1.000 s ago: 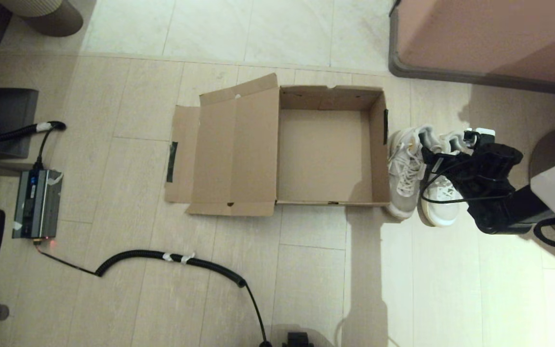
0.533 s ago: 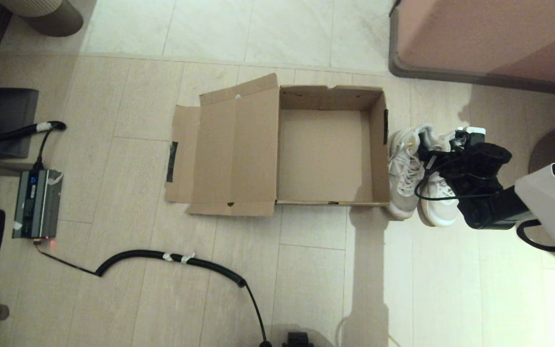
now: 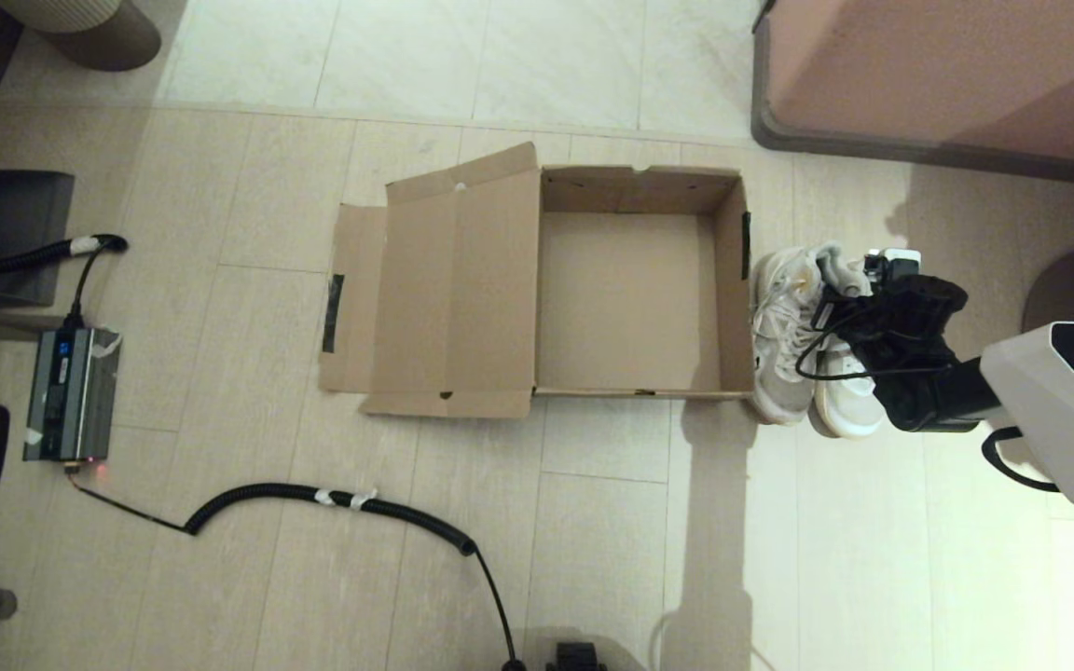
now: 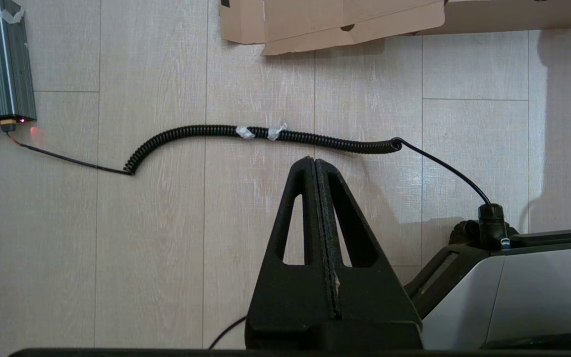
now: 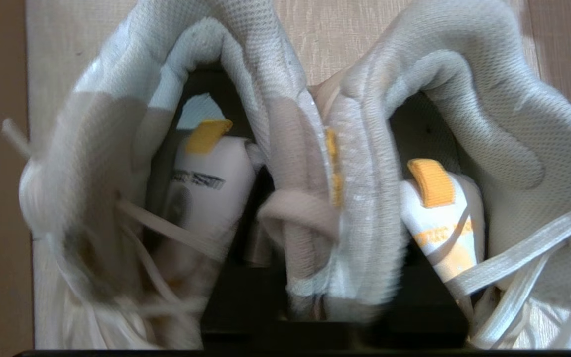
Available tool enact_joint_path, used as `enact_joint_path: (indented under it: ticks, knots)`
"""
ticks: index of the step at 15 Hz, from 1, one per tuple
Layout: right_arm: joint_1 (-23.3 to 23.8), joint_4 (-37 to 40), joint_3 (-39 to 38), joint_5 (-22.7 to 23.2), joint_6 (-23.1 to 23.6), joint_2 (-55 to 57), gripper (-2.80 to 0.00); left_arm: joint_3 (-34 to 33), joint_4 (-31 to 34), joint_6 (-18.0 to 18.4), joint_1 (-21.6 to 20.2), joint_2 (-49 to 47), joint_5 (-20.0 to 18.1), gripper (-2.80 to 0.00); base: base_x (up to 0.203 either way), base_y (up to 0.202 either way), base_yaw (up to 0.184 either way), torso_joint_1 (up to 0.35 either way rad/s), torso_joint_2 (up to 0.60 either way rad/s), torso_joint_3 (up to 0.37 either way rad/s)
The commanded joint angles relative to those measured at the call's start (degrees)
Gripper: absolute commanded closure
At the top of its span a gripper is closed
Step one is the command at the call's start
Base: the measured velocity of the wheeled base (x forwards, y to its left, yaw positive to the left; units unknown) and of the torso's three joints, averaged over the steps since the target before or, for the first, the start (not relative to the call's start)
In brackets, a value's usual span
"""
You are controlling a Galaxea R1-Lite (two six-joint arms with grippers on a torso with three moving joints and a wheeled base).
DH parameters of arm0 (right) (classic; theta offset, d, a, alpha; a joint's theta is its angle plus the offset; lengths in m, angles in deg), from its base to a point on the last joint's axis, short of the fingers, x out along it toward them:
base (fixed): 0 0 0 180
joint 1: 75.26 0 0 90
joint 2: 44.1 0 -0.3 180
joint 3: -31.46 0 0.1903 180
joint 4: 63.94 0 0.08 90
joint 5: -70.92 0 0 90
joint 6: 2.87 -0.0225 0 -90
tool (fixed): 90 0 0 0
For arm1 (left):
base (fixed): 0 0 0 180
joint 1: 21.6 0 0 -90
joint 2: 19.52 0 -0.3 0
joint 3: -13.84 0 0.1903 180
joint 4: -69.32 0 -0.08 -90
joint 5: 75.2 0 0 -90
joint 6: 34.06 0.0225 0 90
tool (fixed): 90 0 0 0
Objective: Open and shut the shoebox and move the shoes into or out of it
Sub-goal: Put the shoes into the shoe box
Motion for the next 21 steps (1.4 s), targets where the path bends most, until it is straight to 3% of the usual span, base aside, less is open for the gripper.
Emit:
enact_joint_path:
  ticks: [1,4,7,14,17,21]
  knots:
    - [-0.06,0.96,2.32,-0.39,0.01,1.92,0.00,-0.44,-0.03,0.01,-0.02,0.00,-0.02,0.00,0.000,0.000,0.000,0.000,0.00,0.000]
    - [-0.01,2.71,4.24,-1.26,-0.02,1.33,0.00,-0.44,-0.03,0.01,-0.02,0.00,-0.02,0.00,0.000,0.000,0.000,0.000,0.00,0.000]
    - [-0.02,5.90,3.41,-2.79,-0.02,-6.13,0.00,-0.44,-0.03,0.01,-0.02,0.00,-0.02,0.00,0.000,0.000,0.000,0.000,0.00,0.000]
    - [-1.69,27.47,6.30,-3.65,-0.67,-28.41,0.00,-0.44,-0.03,0.01,-0.02,0.00,-0.02,0.00,0.000,0.000,0.000,0.000,0.00,0.000]
    - [-4.16,37.83,14.47,-4.13,-0.71,-33.59,0.00,-0.44,-0.03,0.01,-0.02,0.00,-0.02,0.00,0.000,0.000,0.000,0.000,0.00,0.000]
    - [-14.25,41.06,14.79,-7.45,-3.16,-37.92,0.00,-0.44,-0.03,0.01,-0.02,0.00,-0.02,0.00,0.000,0.000,0.000,0.000,0.00,0.000]
